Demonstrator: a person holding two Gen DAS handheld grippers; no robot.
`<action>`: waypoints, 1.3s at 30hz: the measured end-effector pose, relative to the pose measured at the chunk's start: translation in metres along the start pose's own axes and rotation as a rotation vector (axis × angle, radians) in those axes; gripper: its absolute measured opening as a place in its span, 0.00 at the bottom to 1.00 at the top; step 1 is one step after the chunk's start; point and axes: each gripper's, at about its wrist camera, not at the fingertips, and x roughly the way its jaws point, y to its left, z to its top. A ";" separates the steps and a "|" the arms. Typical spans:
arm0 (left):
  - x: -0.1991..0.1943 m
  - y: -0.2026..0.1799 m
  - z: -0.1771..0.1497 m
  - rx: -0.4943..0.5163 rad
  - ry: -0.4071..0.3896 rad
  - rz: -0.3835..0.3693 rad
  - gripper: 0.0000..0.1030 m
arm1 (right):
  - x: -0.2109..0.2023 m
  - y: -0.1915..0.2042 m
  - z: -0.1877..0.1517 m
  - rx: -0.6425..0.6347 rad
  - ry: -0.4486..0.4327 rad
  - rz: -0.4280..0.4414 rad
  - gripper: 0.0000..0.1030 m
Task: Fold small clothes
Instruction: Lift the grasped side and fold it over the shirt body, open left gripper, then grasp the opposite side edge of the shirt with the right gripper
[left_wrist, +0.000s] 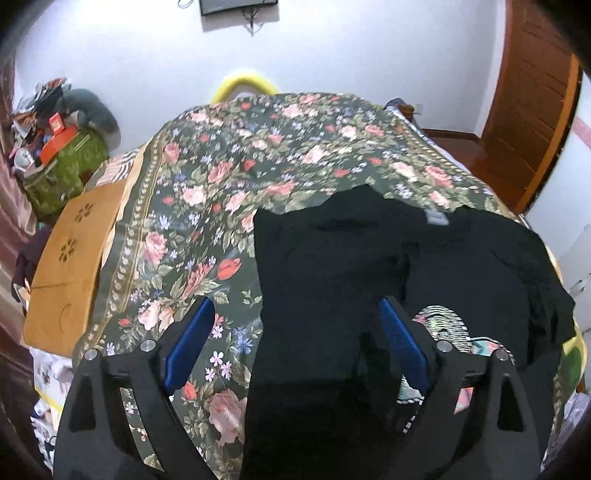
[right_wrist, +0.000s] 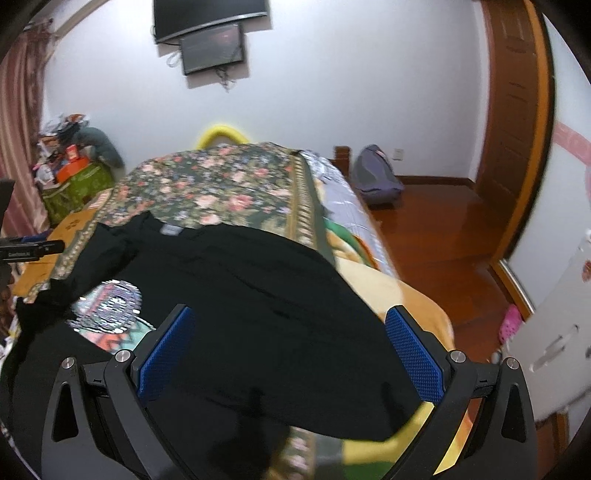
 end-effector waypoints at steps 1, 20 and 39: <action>0.005 0.001 -0.001 0.002 0.002 0.013 0.88 | 0.000 -0.004 -0.002 0.006 0.006 -0.011 1.00; 0.047 0.013 -0.025 -0.004 0.088 0.024 0.88 | 0.026 -0.090 -0.058 0.236 0.178 -0.116 1.00; 0.015 0.001 -0.032 0.068 -0.017 0.067 0.88 | 0.022 -0.079 -0.034 0.313 0.108 0.114 0.04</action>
